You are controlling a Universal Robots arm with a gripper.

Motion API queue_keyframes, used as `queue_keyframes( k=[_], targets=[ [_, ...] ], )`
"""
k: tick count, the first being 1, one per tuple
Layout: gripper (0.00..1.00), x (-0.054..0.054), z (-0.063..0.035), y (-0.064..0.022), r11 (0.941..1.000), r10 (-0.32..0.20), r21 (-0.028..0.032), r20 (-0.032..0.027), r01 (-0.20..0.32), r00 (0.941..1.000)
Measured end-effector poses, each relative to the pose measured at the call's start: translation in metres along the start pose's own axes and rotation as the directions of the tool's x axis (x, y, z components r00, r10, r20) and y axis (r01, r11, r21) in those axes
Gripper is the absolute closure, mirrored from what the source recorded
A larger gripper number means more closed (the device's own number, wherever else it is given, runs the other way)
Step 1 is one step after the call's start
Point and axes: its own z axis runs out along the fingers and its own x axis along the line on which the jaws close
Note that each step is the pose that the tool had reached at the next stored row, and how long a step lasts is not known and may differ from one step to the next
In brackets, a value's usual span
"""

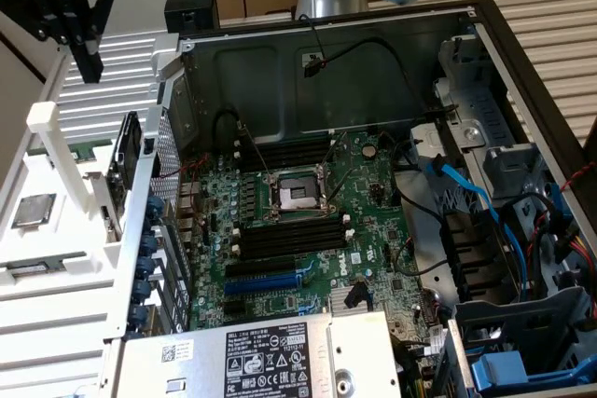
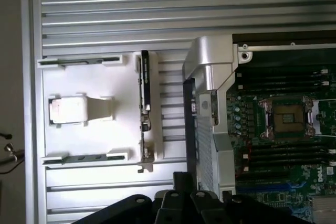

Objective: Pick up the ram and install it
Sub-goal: 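Reach for the ram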

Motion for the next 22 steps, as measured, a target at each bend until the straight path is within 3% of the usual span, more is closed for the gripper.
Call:
queue_keyframes(
  k=[5,7,11,15,22],
  targets=[
    [0.90,0.022,0.0002,-0.0015,1.0000,0.001,0.0008,-0.0252,-0.001,0.9997],
    [0.90,0.031,0.0008,-0.0022,1.0000,0.001,0.0002,-0.0298,-0.001,0.9996],
    [0.90,0.046,0.0037,-0.0034,1.0000,-0.006,-0.0029,-0.0308,0.006,0.9995],
    [0.90,0.061,0.0082,-0.0047,0.9998,-0.015,-0.0103,-0.0318,0.015,0.9994],
    [0.90,0.093,0.0124,-0.0058,0.9998,-0.019,-0.0111,-0.0320,0.019,0.9993]
  ],
)
